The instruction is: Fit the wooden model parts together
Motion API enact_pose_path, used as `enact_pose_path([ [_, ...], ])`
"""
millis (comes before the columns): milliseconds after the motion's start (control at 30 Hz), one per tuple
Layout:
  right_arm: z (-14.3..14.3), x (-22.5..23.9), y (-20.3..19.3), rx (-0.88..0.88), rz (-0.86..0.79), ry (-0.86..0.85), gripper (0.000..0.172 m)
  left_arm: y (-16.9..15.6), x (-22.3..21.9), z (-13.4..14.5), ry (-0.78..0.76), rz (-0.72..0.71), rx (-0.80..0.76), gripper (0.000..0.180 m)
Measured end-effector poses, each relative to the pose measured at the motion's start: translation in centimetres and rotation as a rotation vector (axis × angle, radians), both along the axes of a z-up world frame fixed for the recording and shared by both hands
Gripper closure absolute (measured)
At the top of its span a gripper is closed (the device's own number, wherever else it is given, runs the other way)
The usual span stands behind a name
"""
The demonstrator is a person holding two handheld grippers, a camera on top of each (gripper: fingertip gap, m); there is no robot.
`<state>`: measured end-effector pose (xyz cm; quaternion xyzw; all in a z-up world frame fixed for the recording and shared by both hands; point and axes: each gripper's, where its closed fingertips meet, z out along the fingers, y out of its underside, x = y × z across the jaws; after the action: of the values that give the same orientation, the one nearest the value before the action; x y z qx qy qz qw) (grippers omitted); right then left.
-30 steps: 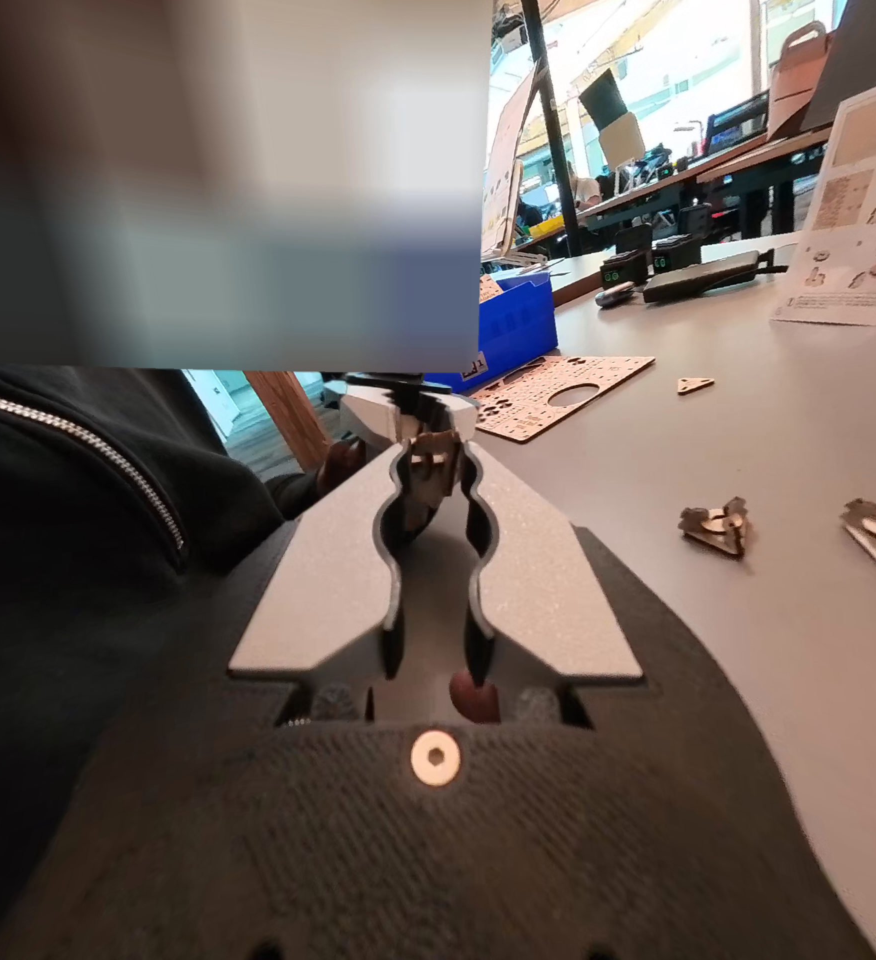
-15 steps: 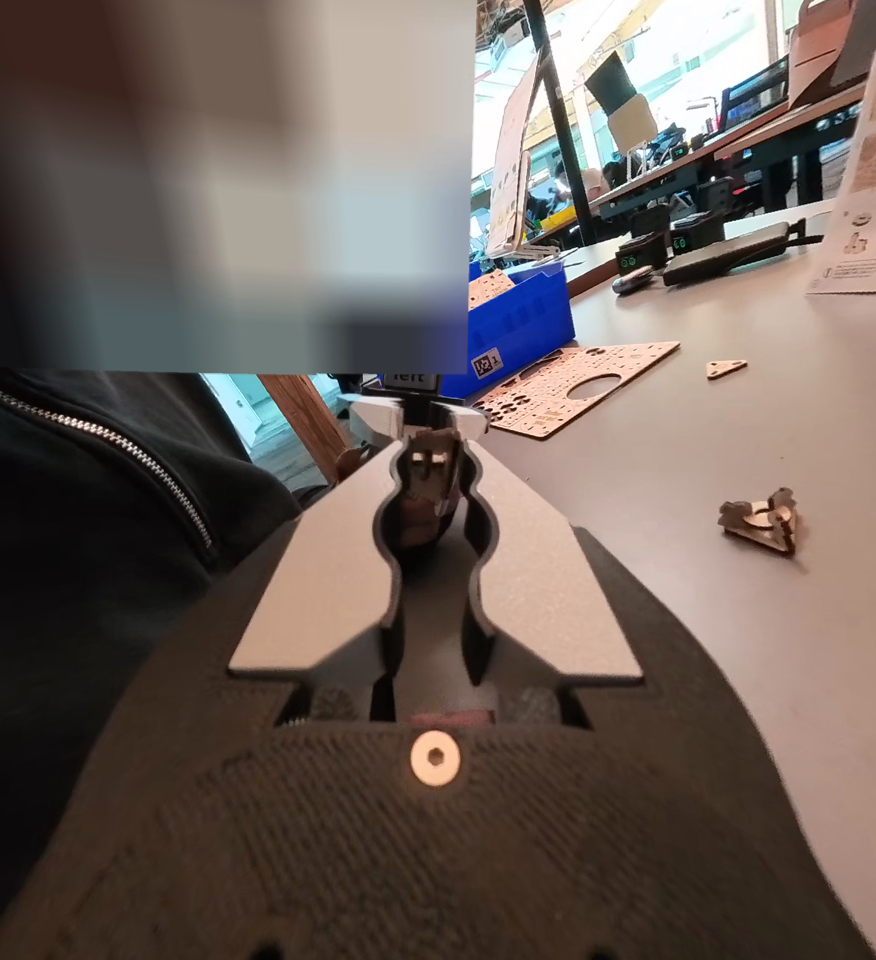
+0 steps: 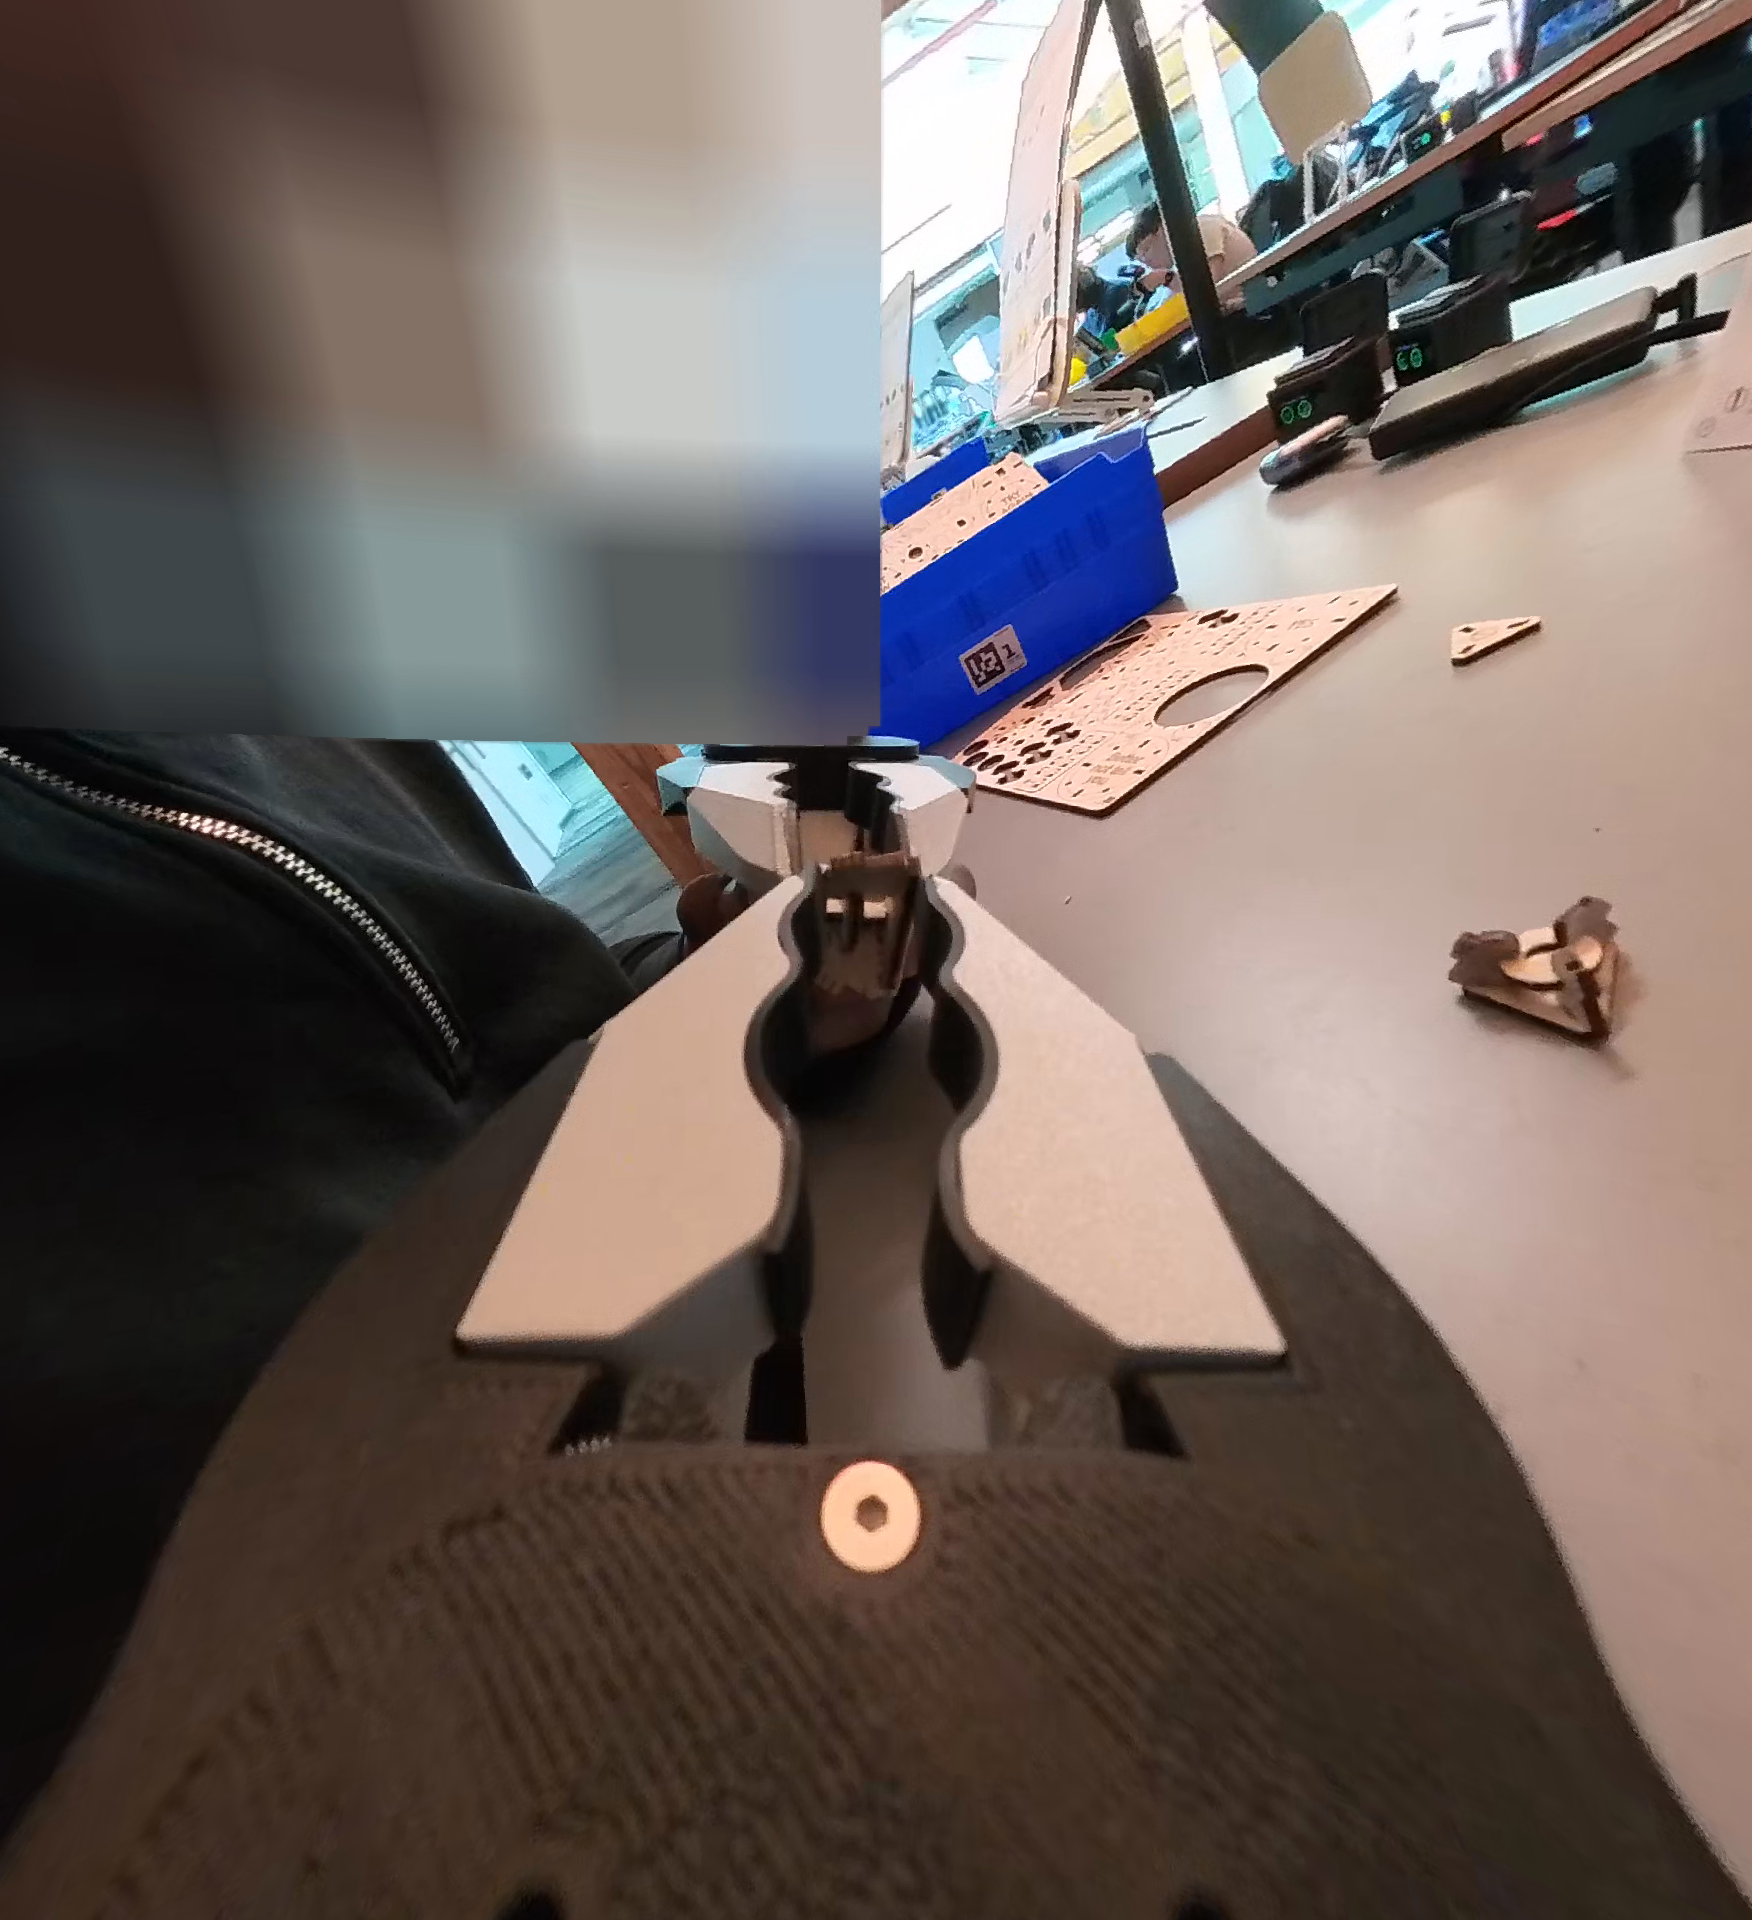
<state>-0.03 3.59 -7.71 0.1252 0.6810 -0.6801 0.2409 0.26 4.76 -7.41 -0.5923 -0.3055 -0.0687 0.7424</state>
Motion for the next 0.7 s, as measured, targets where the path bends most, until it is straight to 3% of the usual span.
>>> enact_pose_path([
  [400,0.3,-1.3,-0.6,0.030,-0.117,0.115,0.148,-0.8,-0.7,0.3,-0.020,0.020,0.050,0.162],
  [700,0.2,-0.9,-0.1,0.010,-0.099,0.053,0.140,-0.3,-0.1,0.5,0.017,-0.009,0.040,0.162],
])
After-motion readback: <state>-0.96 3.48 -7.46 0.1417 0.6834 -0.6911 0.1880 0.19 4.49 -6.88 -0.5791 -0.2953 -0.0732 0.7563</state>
